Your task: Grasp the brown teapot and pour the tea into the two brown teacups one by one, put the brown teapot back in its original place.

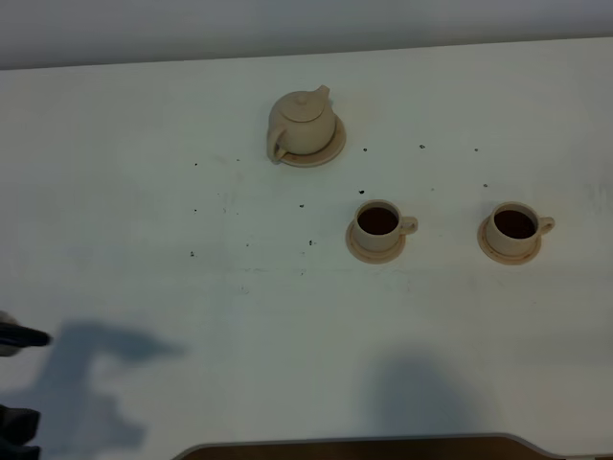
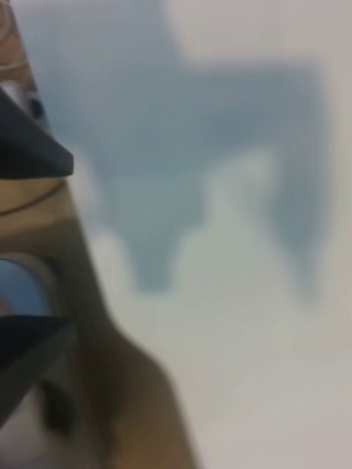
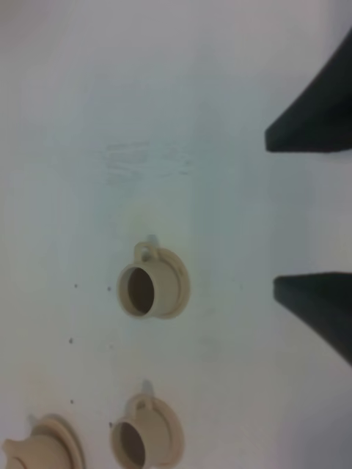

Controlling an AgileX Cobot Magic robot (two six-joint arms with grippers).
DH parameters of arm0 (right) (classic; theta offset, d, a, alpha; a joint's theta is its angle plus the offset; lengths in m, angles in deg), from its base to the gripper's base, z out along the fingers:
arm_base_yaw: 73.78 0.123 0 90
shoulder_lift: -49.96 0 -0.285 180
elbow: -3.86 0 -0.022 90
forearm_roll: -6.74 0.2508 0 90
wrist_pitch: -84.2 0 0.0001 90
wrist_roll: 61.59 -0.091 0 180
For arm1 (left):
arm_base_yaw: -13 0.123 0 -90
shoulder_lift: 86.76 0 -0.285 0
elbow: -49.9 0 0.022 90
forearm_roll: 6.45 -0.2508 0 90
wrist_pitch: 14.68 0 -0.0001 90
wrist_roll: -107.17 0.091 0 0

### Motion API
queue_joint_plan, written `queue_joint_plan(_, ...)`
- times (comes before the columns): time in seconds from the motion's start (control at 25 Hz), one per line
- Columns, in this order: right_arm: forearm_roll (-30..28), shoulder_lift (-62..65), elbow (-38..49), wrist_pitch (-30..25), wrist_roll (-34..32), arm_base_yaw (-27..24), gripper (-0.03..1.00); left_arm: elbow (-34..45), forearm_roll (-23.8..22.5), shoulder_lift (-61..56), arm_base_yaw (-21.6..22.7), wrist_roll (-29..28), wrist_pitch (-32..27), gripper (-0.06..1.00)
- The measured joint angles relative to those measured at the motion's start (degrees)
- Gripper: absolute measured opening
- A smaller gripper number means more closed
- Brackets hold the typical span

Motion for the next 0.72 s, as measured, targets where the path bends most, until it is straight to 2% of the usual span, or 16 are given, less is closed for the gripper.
queue_joint_plan(0.16,0.0,0.0,0.0,0.0,0.0,0.0,0.4,0.0,0.1,-7.3,5.0,0.4,-0.1,0.43)
queue_joint_plan(0.44,0.0,0.0,0.0,0.0,0.0,0.0,0.4,0.1,0.1,-17.2,8.0,0.8,-0.1,0.43)
queue_joint_plan(0.72,0.0,0.0,0.0,0.0,0.0,0.0,0.4,0.1,0.1,-23.4,14.3,0.9,-0.2,0.43)
